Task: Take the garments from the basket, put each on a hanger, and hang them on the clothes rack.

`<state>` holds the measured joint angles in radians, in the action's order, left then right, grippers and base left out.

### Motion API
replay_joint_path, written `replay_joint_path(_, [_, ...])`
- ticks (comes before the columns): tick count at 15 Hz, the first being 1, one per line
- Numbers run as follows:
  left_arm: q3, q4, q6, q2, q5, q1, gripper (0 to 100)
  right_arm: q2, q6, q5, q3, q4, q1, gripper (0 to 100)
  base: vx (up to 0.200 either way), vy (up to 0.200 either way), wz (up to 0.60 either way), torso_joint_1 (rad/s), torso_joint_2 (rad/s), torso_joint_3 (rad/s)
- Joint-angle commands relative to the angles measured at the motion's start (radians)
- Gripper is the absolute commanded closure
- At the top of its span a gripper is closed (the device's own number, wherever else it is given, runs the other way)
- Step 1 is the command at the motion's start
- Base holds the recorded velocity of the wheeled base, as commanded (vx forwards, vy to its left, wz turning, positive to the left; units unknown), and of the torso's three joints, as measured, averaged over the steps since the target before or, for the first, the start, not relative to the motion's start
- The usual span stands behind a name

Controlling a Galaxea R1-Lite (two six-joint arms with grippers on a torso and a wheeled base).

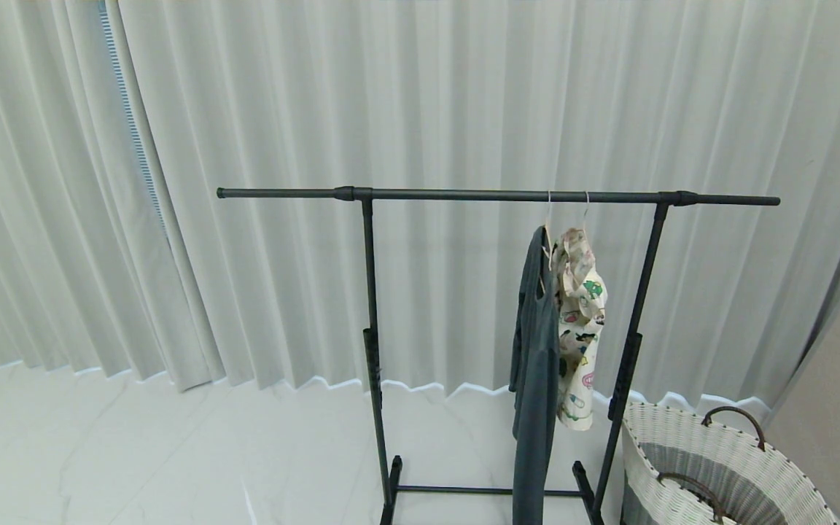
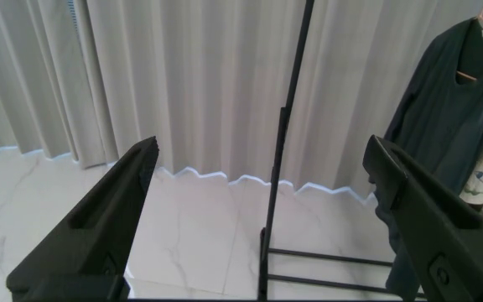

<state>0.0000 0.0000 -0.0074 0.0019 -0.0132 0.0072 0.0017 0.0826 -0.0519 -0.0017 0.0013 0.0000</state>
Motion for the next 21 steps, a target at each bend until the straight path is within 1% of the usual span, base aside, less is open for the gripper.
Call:
replay_joint_path(1, [0.0, 0.0, 0.0, 0.0, -0.001, 0.0, 0, -0.002, 0.0, 0.0, 0.0, 0.0, 0.0, 0, 0.0, 0.0, 0.0, 0.0, 0.0, 0.0])
replay_joint_path(21, [0.0, 0.0, 0.0, 0.0, -0.001, 0.0, 0, -0.002, 0.0, 0.0, 0.0, 0.0, 0.0, 0, 0.0, 0.0, 0.0, 0.0, 0.0, 0.0])
